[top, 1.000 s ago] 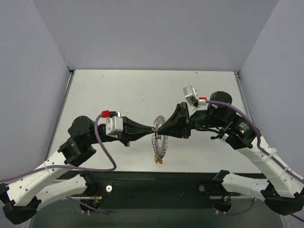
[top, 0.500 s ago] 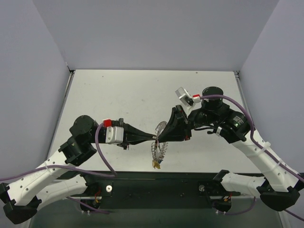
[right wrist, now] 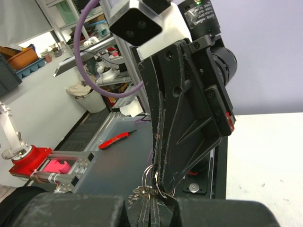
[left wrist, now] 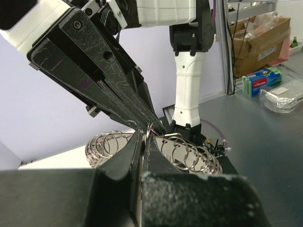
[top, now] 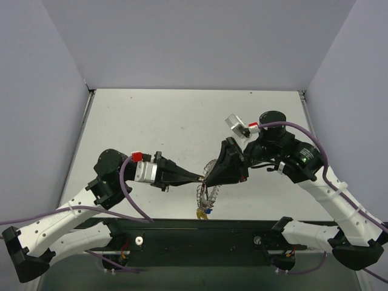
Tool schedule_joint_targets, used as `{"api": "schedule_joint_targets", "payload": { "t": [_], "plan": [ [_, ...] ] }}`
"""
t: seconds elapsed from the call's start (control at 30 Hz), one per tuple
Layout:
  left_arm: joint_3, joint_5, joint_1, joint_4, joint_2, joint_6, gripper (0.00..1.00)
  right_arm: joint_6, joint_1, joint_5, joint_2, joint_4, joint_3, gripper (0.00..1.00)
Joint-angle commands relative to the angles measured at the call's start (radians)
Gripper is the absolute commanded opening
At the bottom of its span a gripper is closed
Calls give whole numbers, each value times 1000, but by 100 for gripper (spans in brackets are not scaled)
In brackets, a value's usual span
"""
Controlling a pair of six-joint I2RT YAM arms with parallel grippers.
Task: Put the keys on the keyring
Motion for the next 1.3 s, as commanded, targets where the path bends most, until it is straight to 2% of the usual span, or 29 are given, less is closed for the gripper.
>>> {"api": "schedule_joint_targets", "payload": {
  "t": [0.0,0.13,0.23,0.47,0.67,0.73,0.8,0.83,0.9,1.0,1.03,1.13,1.27],
  "plan": [
    [60,74,-10,322,-6,-60,0,-63,-14,50,34,-20,6,0],
    [57,82,-10,366,7,-90,0,-69,-14,45,43,-31,9,0],
    [39,82,-10,472,28,-151,0,-72,-14,47,47,-34,9,0],
    [19,92,-10,835,126,-355,0,-83,-14,68,54,-46,11,0],
    [22,83,-12,1069,212,-510,0,-101,-15,116,47,-61,8,0],
    [20,77,-12,1084,218,-521,0,-109,-17,136,37,-71,6,7],
    [17,68,-12,1057,214,-491,0,-115,-17,170,24,-75,2,18],
    [16,66,-10,1031,200,-469,0,-124,-17,182,3,-75,-1,30],
    [8,34,-10,928,182,-410,0,-127,-17,229,-23,-75,-8,45],
    [-3,-36,-10,752,117,-306,0,-140,-17,312,-87,-75,-12,55],
    [-1,-56,-12,641,102,-273,0,-147,-17,331,-123,-75,-15,57],
    [9,-133,-13,467,59,-192,0,-144,-15,415,-179,-37,-28,58],
    [28,-231,-13,313,36,-152,0,-105,-15,476,-223,66,-52,57]
  ]
}}
